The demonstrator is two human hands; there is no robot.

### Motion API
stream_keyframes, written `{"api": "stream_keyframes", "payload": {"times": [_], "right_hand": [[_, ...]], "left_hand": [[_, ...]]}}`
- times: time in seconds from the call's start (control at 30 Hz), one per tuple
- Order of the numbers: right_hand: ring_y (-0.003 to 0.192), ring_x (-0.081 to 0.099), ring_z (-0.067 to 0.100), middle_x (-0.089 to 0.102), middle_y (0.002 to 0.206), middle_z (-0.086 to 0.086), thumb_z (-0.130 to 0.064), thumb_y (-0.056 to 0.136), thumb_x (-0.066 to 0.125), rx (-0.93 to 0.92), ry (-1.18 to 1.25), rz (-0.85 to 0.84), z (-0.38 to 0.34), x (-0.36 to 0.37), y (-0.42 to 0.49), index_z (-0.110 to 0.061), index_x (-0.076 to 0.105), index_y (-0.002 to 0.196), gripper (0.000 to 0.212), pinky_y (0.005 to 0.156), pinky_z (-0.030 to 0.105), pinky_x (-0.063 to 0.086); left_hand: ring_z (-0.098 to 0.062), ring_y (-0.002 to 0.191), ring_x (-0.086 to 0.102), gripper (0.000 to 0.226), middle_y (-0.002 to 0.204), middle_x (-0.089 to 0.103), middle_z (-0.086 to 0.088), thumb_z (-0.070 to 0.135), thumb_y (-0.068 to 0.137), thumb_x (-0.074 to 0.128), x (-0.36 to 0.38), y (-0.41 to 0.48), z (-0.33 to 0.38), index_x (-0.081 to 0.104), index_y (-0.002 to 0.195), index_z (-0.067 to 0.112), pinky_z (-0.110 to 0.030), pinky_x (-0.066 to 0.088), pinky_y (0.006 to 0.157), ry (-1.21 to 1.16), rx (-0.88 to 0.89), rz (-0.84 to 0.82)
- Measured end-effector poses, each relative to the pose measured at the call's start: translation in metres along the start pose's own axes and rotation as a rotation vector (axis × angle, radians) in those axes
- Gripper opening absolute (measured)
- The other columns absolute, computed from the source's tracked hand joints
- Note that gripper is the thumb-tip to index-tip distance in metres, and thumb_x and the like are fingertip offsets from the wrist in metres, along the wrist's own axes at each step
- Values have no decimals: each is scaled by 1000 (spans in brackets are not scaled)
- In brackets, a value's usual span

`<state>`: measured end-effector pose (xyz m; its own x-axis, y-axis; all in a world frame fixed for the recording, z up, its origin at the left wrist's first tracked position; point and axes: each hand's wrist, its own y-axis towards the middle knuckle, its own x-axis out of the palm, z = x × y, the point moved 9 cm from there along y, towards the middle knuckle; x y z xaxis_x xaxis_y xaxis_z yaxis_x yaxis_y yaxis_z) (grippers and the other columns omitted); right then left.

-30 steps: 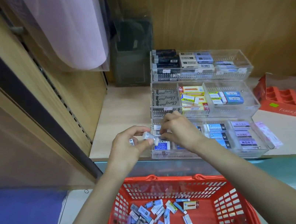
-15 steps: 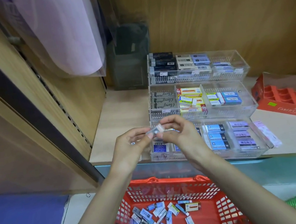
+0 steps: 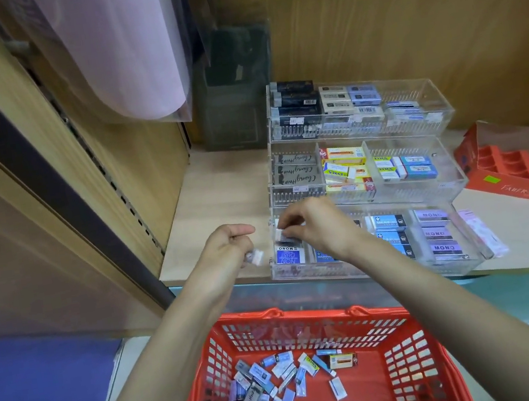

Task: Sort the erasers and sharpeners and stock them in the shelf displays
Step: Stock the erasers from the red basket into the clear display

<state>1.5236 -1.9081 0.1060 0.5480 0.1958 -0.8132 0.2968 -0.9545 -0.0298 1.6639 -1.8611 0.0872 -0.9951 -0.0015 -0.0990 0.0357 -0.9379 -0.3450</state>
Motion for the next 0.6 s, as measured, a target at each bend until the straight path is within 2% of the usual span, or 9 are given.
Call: {"api": "stream_keyframes", "payload": {"times": [0.13, 0.23, 0.3, 0.37, 0.4, 0.43, 0.5, 0.53, 0.6], "right_hand": [[90, 62, 23, 69, 95, 8, -9, 81, 67, -7, -63, -12, 3, 7, 2, -8, 74, 90, 12, 80, 31, 43], [95, 59, 21, 72, 94, 1, -18, 81, 68, -53, -161, 6, 3, 11, 3, -18, 75, 90, 12, 86, 32, 41], [100, 53, 22, 71, 97, -2, -21, 84, 65, -103, -271, 25, 1, 14, 4, -22, 74, 92, 13, 87, 31, 35], [100, 51, 24, 68, 98, 1, -20, 85, 63, -112, -319, 30, 2, 14, 3, -21, 74, 93, 13, 86, 32, 35], [99, 51, 25, 66, 97, 3, -17, 85, 63, -110, -294, 48, 3, 11, 1, -18, 73, 92, 13, 85, 32, 36], [97, 52, 25, 65, 95, 5, -14, 84, 63, -102, -215, 88, 2, 4, -2, -15, 73, 91, 12, 83, 31, 37], [86, 57, 21, 64, 88, 5, -8, 85, 63, -49, 96, 174, 1, -12, -14, -12, 71, 89, 9, 75, 19, 39], [80, 58, 17, 64, 84, 4, -7, 86, 63, -4, 288, 178, 0, -16, -22, -12, 70, 88, 9, 70, 13, 40], [68, 57, 13, 64, 78, 6, -9, 88, 62, 119, 660, 102, -4, -8, -37, -12, 66, 85, 6, 60, 10, 41]], "left_hand": [[-14, 68, 54, 18, 80, 53, -6, -5, 88, 58, 1, -1, 1, 60, 82, 12, -22, 49, 74, -113, 13, 3], [-15, 67, 57, 15, 77, 56, -6, -1, 82, 68, -3, -1, 3, 60, 79, 11, -21, 53, 69, -102, 41, 36], [-14, 67, 58, 15, 74, 58, -4, 3, 78, 73, -8, -1, 3, 61, 78, 12, -29, 52, 76, -64, 48, 67], [-12, 66, 56, 16, 72, 58, -2, 6, 76, 75, -12, -1, 3, 62, 76, 14, -30, 50, 76, -50, 54, 108], [-10, 64, 55, 16, 71, 57, -2, 7, 76, 76, -13, -1, 3, 61, 75, 14, -26, 49, 71, -57, 57, 127], [-9, 61, 53, 16, 69, 57, -1, 8, 77, 75, -13, -2, 4, 61, 74, 14, -20, 48, 64, -74, 56, 144], [-8, 60, 53, 15, 69, 58, -1, 7, 79, 73, -12, -3, 3, 60, 75, 13, -14, 47, 57, -156, 47, 170], [-10, 63, 55, 14, 71, 59, -3, 6, 79, 73, -10, -3, 2, 60, 76, 12, -14, 49, 59, -217, 43, 181], [-14, 71, 59, 12, 77, 61, -7, 3, 80, 71, -5, -3, 2, 61, 78, 10, -14, 53, 66, -330, 39, 184]]}}
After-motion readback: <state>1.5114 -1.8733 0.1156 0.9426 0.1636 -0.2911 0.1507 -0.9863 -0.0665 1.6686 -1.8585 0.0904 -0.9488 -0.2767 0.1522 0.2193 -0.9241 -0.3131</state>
